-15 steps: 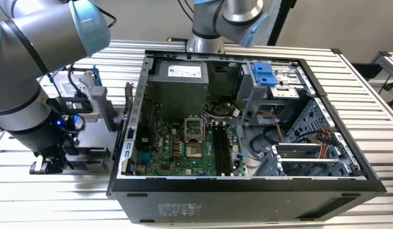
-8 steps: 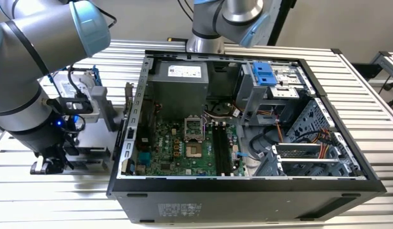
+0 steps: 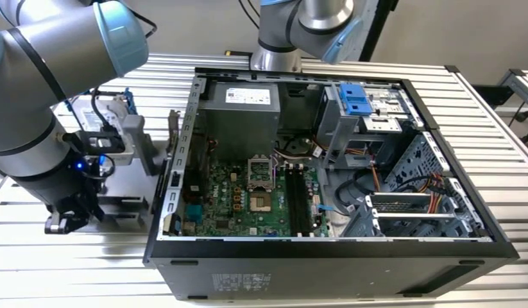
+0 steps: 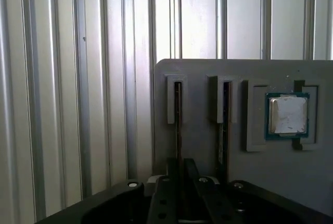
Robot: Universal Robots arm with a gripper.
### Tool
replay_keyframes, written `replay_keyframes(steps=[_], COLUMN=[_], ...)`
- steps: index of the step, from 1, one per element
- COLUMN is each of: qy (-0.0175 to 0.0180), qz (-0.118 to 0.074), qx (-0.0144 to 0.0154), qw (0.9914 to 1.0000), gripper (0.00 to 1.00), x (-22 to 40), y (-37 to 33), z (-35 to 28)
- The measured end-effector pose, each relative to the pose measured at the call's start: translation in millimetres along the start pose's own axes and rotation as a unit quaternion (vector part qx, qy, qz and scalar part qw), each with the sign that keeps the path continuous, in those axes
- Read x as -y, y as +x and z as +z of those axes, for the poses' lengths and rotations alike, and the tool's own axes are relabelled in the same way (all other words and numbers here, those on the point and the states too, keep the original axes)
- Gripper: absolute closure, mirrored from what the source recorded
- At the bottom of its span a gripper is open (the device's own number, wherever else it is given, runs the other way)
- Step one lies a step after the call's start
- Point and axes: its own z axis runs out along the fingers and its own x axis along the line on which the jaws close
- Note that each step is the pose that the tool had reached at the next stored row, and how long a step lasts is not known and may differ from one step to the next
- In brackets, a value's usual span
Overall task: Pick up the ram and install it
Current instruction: 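Pick up the ram and move it above insertion slot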
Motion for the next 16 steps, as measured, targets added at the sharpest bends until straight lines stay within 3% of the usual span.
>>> replay_keyframes(steps=[16], qy=[0.0000], qz=[0.000], qx=[0.0000], qw=[1.00000], gripper=[1.00], x=[0.0], y=[0.0], z=[0.6])
